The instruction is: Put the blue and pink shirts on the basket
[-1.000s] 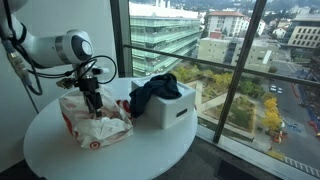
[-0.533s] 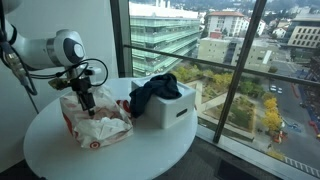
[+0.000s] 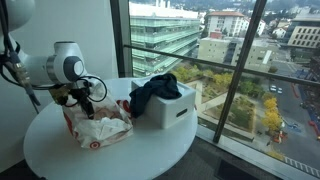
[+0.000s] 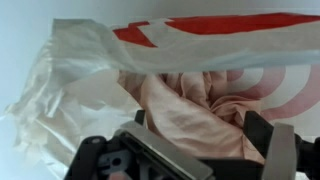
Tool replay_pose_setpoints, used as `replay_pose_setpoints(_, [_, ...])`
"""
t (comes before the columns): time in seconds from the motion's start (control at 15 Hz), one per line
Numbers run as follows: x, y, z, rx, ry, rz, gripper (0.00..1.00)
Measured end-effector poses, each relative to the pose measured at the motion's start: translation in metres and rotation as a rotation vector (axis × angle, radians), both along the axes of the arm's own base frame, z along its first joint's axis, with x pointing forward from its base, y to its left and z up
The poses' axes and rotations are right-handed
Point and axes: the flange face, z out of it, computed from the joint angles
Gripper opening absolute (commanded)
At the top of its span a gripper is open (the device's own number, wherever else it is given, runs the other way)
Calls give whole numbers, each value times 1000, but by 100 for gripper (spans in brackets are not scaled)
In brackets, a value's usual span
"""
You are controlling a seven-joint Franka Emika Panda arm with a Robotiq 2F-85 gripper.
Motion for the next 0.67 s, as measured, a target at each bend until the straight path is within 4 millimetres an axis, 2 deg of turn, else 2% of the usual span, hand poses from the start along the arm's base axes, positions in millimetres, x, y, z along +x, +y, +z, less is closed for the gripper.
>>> replay_pose_setpoints(0.2, [-1,-7,-13,6,-68,46,100])
replay_pose_setpoints(0.67, [-6,-39,-58,-36,-108,104,100])
